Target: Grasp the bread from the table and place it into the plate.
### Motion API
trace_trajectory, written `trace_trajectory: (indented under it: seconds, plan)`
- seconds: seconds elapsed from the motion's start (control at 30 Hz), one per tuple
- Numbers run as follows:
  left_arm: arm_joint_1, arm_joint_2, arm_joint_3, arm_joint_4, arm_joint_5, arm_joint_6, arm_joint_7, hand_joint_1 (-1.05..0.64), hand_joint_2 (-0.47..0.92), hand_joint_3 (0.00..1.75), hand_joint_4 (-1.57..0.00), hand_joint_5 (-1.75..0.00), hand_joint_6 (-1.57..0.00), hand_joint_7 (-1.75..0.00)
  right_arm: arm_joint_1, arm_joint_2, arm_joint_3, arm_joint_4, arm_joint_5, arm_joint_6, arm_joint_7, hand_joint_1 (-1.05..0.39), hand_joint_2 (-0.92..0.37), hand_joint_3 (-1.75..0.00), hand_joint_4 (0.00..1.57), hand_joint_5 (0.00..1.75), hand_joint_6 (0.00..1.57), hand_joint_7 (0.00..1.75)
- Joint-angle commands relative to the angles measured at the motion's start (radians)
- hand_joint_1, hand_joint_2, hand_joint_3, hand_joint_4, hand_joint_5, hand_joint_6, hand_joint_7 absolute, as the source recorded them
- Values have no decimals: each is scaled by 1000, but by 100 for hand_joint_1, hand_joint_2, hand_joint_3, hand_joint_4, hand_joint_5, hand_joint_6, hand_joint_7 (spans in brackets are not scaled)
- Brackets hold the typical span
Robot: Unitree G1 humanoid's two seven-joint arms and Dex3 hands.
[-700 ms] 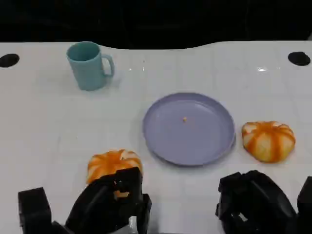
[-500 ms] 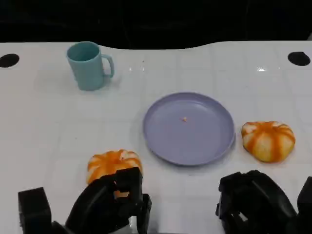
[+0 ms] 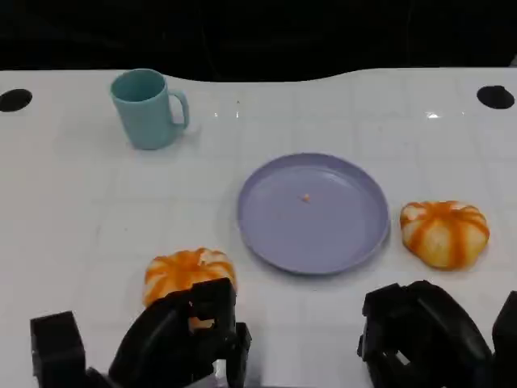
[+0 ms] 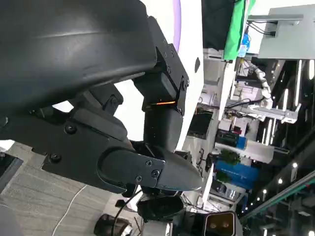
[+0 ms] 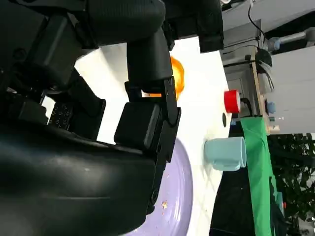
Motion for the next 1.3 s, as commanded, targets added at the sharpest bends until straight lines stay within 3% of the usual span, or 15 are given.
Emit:
trace_trajectory:
  seconds: [0.03, 0.2, 0.4, 0.53, 0.73, 0.87, 1.13, 1.3]
  plan:
    - [-8, 6, 11, 10, -3, -28, -13, -78, 92, 19, -97, -175, -84, -161, 2, -7, -6, 1, 7, -6, 5, -105, -5, -139, 153, 134, 157, 106]
    - [-9, 7, 13, -9, 10, -60, 3, -84, 92, 15, -84, -174, -79, -141, 5, -8, -4, -4, 0, -3, -2, -105, -5, -138, 153, 134, 157, 105]
    - [-5, 52, 4, -81, 149, -173, 80, -78, 92, 18, -66, -145, -57, -102, 5, -7, -1, -7, 0, 1, -4, -105, -5, -138, 153, 134, 157, 105]
    - [-21, 99, 5, -117, 245, -232, 130, -78, 92, 22, -64, -123, -46, -78, 1, -6, 0, 1, -4, -10, -3, -105, -6, -138, 153, 135, 157, 105]
    - [-2, 158, 13, -287, 376, -136, 254, -75, 92, 7, -57, -102, -40, -54, 1, -7, 3, -2, -9, -8, -6, -105, -5, -138, 153, 135, 157, 105]
    - [24, 192, 19, -418, 524, -84, 351, -73, 92, 2, -50, -101, -38, -45, -2, -6, 1, 5, -3, -9, 0, -105, -4, -139, 153, 134, 157, 105]
    - [51, 267, -6, -598, 905, -14, 481, -80, 92, 13, -23, -91, -27, -33, -17, -3, -1, 21, -3, -5, 2, -105, -3, -139, 154, 133, 157, 103]
    - [45, 292, -41, -671, 1082, 74, 471, -81, 92, 14, -24, -81, -28, -19, -25, -2, -2, 28, 0, -3, 4, -105, -2, -139, 155, 133, 157, 103]
